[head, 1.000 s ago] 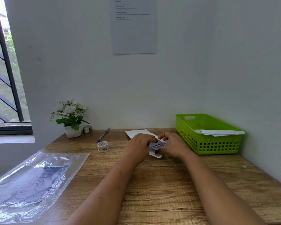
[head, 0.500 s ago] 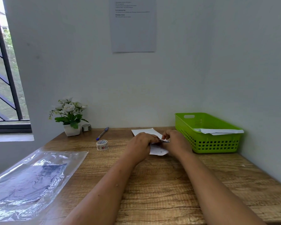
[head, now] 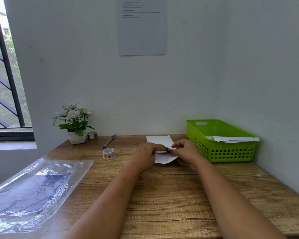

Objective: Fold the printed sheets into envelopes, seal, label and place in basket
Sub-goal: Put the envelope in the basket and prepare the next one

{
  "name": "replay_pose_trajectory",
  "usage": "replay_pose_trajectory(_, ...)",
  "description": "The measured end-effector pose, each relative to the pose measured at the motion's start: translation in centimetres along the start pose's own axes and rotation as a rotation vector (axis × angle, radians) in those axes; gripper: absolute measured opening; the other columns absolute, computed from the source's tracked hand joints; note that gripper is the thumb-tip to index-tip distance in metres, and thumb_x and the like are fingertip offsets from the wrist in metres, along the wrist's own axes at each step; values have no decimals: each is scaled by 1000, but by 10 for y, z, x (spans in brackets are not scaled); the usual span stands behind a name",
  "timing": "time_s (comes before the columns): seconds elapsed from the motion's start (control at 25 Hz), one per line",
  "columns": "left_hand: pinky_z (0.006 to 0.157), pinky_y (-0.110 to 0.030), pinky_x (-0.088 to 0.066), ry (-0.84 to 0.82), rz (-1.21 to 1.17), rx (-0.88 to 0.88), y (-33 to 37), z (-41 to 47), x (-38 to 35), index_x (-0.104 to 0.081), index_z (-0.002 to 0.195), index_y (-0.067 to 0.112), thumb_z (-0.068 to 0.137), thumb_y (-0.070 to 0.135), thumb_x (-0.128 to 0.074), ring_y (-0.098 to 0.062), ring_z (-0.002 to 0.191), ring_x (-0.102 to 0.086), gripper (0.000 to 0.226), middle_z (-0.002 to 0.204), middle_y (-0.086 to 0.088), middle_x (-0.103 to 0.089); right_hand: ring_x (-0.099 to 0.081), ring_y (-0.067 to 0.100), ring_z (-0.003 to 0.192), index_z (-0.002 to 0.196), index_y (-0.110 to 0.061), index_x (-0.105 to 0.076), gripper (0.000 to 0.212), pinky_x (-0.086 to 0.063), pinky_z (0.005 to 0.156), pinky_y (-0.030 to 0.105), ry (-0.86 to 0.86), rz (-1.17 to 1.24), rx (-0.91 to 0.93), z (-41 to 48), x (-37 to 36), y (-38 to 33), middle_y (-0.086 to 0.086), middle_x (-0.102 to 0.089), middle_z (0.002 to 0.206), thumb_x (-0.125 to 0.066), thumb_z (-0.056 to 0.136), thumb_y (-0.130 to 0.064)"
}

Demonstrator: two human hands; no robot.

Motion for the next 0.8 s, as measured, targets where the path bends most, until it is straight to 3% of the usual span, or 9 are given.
replay_pose_trajectory(0.08, 98, -21, -30, -49, -84, 136, -21, 0, -5, -59, 124, 35, 86, -9, -40, -18, 127, -45, 61, 137, 5, -53, -60, 17, 91, 90, -18, -61, 27, -50, 55, 22, -84, 176, -29, -1, -6, -1, 7, -58, 113, -75, 75, 0)
replay_pose_trajectory(0.16, 95, -21, -30, -97, -184, 225, -37, -3, -10, -60, 122, 36, 86, -7, -42, -17, 124, -45, 59, 138, 2, -52, -61, 16, 93, 95, -19, -62, 37, -53, 61, 22, -177, 178, -21, -5, -13, -4, 7, -58, 114, -77, 71, 4)
replay_pose_trajectory(0.32, 90, -20, -39, -203, -368, 238, -40, -11, -21, -66, 113, 27, 83, 14, -65, -10, 112, -55, 33, 124, 2, -62, -54, 12, 107, 114, -23, -61, 61, -46, 90, 25, -348, -226, 17, -15, -26, 2, -1, -56, 111, -82, 62, 1)
replay_pose_trajectory(0.44, 88, -20, -38, -236, -417, 257, -43, -14, -23, -59, 108, 31, 68, 30, -81, -5, 107, -58, 45, 114, 8, -66, -57, 9, 90, 108, -16, -67, 44, -47, 79, 20, -276, -329, 75, -11, -22, -2, -2, -60, 96, -74, 70, 4)
replay_pose_trajectory(0.6, 84, -20, -36, -175, -315, 246, -48, -12, -17, -61, 108, 28, 79, 20, -72, -7, 101, -56, 32, 108, 4, -66, -49, 2, 55, 87, -14, -70, 7, -39, 53, 16, -163, -442, 129, -8, -12, -7, -8, -58, 65, -71, 80, -11)
replay_pose_trajectory(0.8, 76, -22, -39, -162, -190, 230, -47, -9, -14, -69, 102, 24, 85, 31, -64, -9, 93, -53, 19, 101, 7, -62, -55, 8, 73, 83, -16, -73, 12, -38, 66, 22, -192, -531, 146, -7, -15, -6, -5, -63, 75, -73, 81, -27)
Point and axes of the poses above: each hand's wrist, its own z-axis towards the middle knuckle, its own x-axis out of the back of the hand, y = z × x, the point moved 10 cm from there along z, towards the middle knuckle
